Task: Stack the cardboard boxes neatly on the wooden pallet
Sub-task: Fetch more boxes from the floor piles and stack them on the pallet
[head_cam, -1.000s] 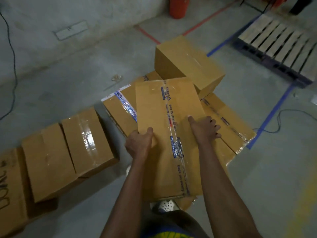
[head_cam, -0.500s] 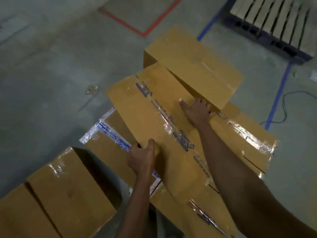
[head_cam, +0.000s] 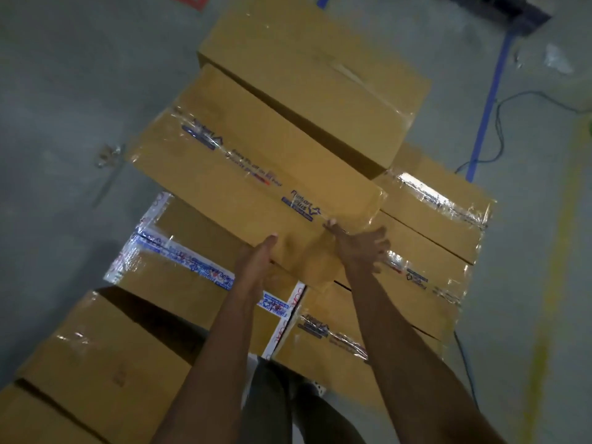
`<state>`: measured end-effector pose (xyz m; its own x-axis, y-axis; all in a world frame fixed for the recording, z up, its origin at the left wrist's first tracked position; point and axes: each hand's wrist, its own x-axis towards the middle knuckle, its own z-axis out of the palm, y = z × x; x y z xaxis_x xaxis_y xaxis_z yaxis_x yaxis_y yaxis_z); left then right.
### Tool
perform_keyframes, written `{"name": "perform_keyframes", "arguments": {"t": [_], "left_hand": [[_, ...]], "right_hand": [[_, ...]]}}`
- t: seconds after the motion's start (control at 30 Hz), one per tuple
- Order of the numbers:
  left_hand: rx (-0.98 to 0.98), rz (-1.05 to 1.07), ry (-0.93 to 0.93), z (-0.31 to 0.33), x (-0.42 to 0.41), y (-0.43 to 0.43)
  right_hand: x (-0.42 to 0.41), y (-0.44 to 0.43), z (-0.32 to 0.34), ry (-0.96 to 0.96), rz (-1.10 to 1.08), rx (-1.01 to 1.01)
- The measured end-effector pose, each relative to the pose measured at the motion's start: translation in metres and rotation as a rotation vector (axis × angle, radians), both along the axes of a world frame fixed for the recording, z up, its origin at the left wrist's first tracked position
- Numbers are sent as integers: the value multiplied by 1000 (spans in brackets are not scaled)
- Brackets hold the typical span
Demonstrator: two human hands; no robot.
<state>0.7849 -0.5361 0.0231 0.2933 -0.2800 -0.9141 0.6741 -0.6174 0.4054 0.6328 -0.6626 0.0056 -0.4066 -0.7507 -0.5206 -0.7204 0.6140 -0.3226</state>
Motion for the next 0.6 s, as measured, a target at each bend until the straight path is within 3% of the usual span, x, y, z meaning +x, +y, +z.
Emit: {"name": "perform_keyframes", "arguments": {"t": [0.1,0.43,0.6], "left_hand": [[3,-1,-50,-20,-2,-12],[-17,81,-252,-67,-23,-27],[-16,128,-437,-69,-38,-28]], "right_hand": [[-15,2,-23,-387,-82,7],[-17,-14,-65,-462,33,-155],[-34,-26,-96,-554,178,-91]]}}
